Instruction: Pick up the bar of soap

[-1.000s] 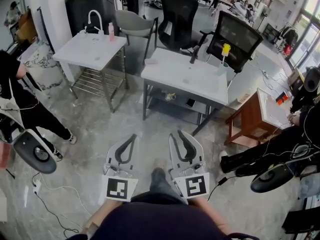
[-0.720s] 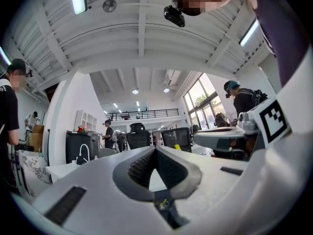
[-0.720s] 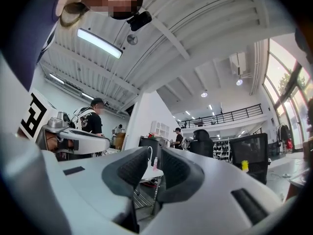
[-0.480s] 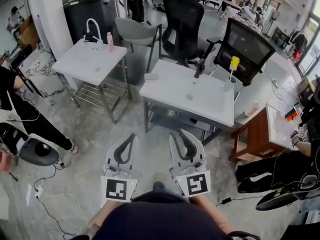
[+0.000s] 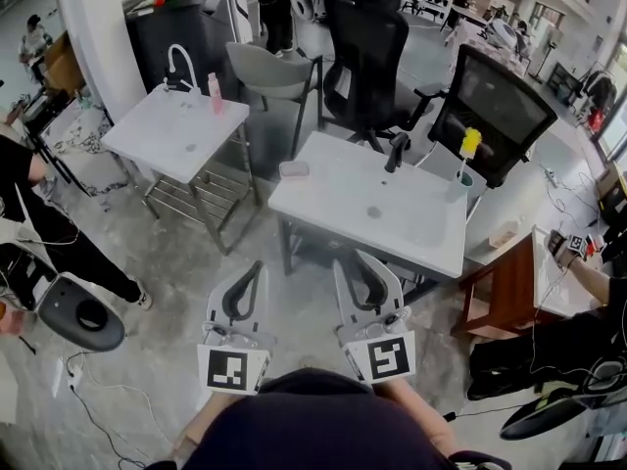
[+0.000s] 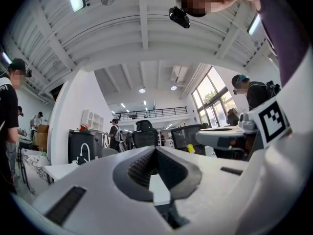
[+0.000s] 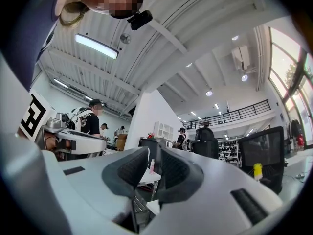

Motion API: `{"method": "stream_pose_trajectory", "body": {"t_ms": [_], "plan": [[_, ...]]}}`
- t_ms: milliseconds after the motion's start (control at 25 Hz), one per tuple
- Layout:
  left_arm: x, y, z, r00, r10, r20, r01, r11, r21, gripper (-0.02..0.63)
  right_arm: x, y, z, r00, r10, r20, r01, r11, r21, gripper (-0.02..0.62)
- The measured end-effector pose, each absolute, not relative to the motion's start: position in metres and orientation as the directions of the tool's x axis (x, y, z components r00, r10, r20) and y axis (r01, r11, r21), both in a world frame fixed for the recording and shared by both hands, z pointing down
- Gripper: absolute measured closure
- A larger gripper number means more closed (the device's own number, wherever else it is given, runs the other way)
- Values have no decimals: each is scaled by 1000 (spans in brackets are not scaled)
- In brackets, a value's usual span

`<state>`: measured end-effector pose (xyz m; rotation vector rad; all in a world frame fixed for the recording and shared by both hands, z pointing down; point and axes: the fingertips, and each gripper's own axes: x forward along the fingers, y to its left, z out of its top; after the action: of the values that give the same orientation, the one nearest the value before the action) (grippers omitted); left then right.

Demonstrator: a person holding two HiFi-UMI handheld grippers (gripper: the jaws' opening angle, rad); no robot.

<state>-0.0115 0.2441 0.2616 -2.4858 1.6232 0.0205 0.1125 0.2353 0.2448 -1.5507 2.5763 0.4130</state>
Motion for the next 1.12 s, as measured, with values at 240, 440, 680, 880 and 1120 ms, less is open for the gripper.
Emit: {"method": "stream_pose_trajectory", "body": {"t_ms": [240,440,680,880,1120], "plan": [[-1,228,265,396,-915,-84,-913,-381,-147,606,127,215,250,-471,-852,-229,-882,451,137,512],[0,218,269,393,-916,-85,-911,-375,-168,606,131,203,259,-473,-854,-217,-881,461,107,512],[5,208,277,403,-914,-47,-906,-391,-161,606,139,195,265,-459,-864,-207,-888,451,88,512],[7,182,279,418,-906,-65,-902,-406,-150,606,145,179,269,-437,-877,-200,-900,424,104,512],[2,119,281,448,-890,-85,-889,-434,-145,606,140,125,273,-415,-888,-198,-910,400,113,512]]}}
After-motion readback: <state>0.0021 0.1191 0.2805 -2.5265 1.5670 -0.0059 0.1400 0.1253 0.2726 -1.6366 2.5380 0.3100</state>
